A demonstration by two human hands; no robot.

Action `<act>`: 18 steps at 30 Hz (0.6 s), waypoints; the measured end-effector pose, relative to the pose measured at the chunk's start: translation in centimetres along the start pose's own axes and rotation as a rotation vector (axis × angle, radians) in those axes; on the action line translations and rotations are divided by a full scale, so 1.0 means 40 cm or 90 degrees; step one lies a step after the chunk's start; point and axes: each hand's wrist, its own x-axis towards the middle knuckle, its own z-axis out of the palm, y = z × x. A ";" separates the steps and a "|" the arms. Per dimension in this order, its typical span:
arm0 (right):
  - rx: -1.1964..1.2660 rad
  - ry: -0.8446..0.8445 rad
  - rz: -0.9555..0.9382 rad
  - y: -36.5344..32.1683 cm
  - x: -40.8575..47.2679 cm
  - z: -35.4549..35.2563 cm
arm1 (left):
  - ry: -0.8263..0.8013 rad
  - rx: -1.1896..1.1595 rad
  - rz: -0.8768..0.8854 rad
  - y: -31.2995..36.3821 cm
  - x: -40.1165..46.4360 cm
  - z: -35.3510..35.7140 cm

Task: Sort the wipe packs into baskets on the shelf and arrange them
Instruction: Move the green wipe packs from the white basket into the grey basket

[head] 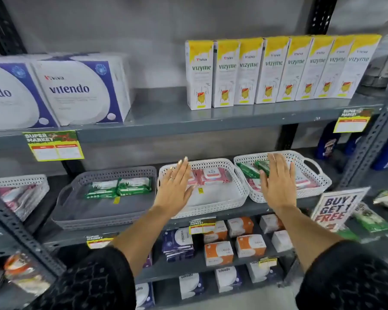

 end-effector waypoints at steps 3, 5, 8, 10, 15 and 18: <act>0.022 -0.047 0.009 0.035 0.030 0.063 | -0.176 -0.017 -0.030 -0.030 0.008 0.073; 0.031 -0.081 0.017 0.058 0.060 0.117 | -0.292 -0.064 -0.036 -0.042 0.010 0.113; 0.049 -0.129 0.043 0.085 0.121 0.183 | -0.402 -0.132 -0.034 -0.039 0.016 0.146; 0.055 -0.171 0.071 0.107 0.155 0.228 | -0.409 -0.136 -0.020 -0.038 0.013 0.165; 0.083 -0.434 0.207 0.182 0.240 0.377 | -0.386 -0.162 -0.006 -0.046 0.017 0.196; 0.086 -0.519 0.229 0.218 0.275 0.441 | -0.404 -0.172 -0.020 -0.037 0.017 0.185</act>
